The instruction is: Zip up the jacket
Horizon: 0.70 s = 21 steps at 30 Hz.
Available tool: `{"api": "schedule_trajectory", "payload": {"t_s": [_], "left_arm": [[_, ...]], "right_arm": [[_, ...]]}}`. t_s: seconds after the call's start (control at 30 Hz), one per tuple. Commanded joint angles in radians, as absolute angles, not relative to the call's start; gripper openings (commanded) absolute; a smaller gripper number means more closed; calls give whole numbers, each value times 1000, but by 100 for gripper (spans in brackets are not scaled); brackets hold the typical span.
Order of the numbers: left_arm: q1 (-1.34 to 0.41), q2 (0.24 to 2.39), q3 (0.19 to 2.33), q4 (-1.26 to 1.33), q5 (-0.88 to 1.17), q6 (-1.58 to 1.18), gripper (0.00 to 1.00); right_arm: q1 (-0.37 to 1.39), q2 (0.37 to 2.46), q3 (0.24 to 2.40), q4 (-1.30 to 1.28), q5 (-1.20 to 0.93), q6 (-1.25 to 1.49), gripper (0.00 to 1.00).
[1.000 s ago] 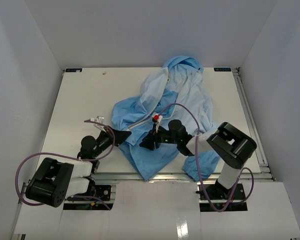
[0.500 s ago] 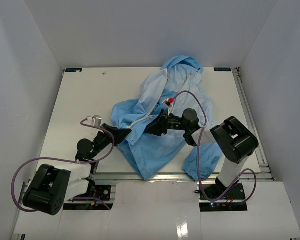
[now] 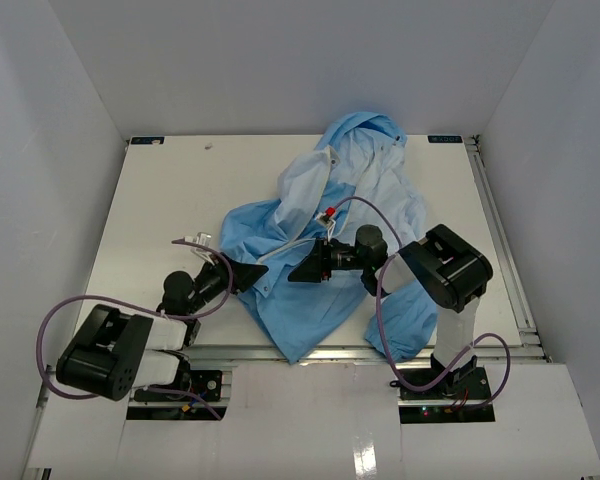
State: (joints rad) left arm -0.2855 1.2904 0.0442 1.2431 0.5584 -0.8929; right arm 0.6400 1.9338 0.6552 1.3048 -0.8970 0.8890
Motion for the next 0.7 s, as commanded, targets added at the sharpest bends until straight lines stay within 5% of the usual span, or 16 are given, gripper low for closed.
{"api": "schedule_trajectory", "payload": {"t_s": [0.0,0.33,0.47,0.67], "left_arm": [[-292,1116,-185,894,426,-938,53],[-298,641,-63,235,128,-934,62],[-298,644,-37,163,104,-935,58],[-299,757,-31,238,124,-936,49]], "right_arm": [[684,1983,748,1470,-795,718,44],[717,1931,902,1021,-580,468,45],[737,1983,1002,877,-572,432,46],[774,2060,1024,1002,-679,480,47]]}}
